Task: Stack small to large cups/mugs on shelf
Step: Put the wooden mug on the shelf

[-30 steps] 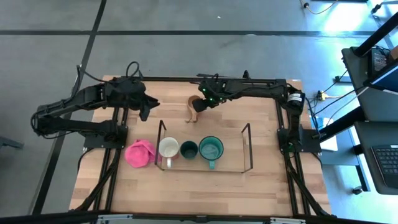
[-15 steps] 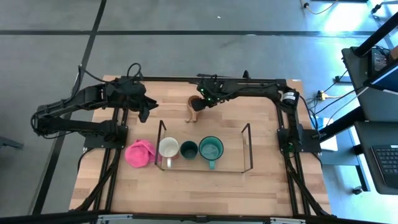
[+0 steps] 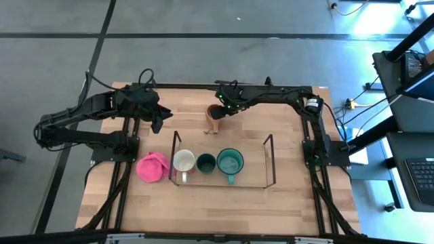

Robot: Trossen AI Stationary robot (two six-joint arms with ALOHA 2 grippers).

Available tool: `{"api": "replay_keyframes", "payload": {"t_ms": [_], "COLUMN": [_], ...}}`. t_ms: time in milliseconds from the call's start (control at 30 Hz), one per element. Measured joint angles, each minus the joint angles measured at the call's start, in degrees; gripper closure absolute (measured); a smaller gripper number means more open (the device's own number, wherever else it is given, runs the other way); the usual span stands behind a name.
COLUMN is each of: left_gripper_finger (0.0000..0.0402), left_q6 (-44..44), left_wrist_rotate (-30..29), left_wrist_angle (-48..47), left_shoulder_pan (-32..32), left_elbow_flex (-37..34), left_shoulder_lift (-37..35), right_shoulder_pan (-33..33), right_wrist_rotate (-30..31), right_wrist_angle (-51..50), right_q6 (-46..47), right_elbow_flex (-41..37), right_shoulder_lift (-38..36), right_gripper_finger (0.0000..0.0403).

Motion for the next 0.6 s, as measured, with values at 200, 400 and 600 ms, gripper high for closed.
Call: {"api": "replay_keyframes", "payload": {"t_ms": [200,400,600], "left_gripper_finger": [0.0308,0.0308,0.0308], "left_q6": [-0.42,-0.46,-0.50], "left_wrist_rotate": [-0.61,-1.35,-1.49], "left_wrist_angle": [-0.04,-0.41,-0.39], "left_shoulder_pan": [0.00,0.00,0.00], "left_elbow_flex": [0.00,0.00,0.00], "left_shoulder_lift": [-0.02,-0.01,-0.02], "right_shoulder_pan": [-0.99,-2.03,-2.15], "right_wrist_rotate": [0.11,-0.94,-2.51], "right_wrist_angle": [-0.72,-2.29,-4.25], "right_q6": [-1.69,-2.09,-3.24], "right_elbow_flex": [-0.02,-0.02,-0.07], "right_shoulder_lift": [0.03,0.03,0.01], "right_gripper_finger": [0.0265,0.0320,0.0363]}}
